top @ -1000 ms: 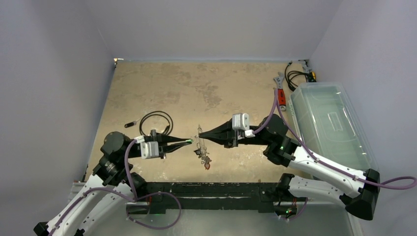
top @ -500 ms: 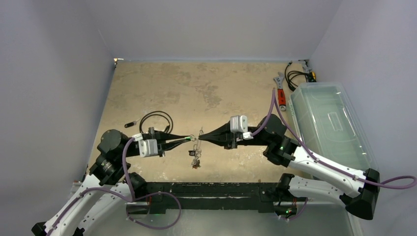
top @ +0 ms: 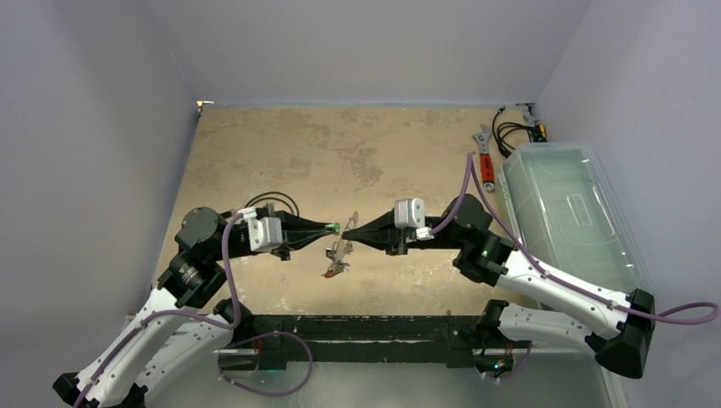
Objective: Put the keys on the keyring
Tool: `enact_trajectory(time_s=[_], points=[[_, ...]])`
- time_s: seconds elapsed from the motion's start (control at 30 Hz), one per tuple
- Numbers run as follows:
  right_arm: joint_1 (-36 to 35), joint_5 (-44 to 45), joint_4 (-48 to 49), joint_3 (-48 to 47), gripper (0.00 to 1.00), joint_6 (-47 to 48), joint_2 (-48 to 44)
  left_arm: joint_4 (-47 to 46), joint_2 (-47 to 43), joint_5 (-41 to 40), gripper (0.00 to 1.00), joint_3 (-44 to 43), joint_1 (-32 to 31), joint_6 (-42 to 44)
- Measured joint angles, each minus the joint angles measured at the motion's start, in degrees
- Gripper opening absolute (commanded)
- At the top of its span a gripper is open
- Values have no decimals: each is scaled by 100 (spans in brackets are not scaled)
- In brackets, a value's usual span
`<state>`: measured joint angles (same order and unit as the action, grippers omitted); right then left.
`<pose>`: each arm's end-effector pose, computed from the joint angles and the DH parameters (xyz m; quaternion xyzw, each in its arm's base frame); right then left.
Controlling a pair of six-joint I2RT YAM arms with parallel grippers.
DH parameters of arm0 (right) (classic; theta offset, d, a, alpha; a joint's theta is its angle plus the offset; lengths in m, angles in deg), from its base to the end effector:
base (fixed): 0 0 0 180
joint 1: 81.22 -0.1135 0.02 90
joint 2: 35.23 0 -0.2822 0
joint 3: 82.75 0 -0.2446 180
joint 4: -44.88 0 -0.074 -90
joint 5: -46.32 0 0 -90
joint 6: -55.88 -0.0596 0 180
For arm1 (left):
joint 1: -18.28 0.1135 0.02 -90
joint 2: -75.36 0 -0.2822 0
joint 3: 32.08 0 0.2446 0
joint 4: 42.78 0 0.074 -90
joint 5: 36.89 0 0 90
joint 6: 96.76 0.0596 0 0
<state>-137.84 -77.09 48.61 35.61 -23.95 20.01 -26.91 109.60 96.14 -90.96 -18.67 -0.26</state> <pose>0.0958 0.2051 0.3944 -0.5224 0.3920 0.4592 0.6021 0.0756 -0.1078 0.3922 0.4828 0.4595 -0.4158 0.6187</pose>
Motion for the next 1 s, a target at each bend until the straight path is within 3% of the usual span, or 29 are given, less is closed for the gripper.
enact_trajectory(time_s=[0.57,1.0], points=[[-188,20,-254,-195,0,160,286,1097,562,-122,0,-761,-22,640],[-280,673,-315,-216,0,293,98,1392,-63,-52,0,-758,-22,892]])
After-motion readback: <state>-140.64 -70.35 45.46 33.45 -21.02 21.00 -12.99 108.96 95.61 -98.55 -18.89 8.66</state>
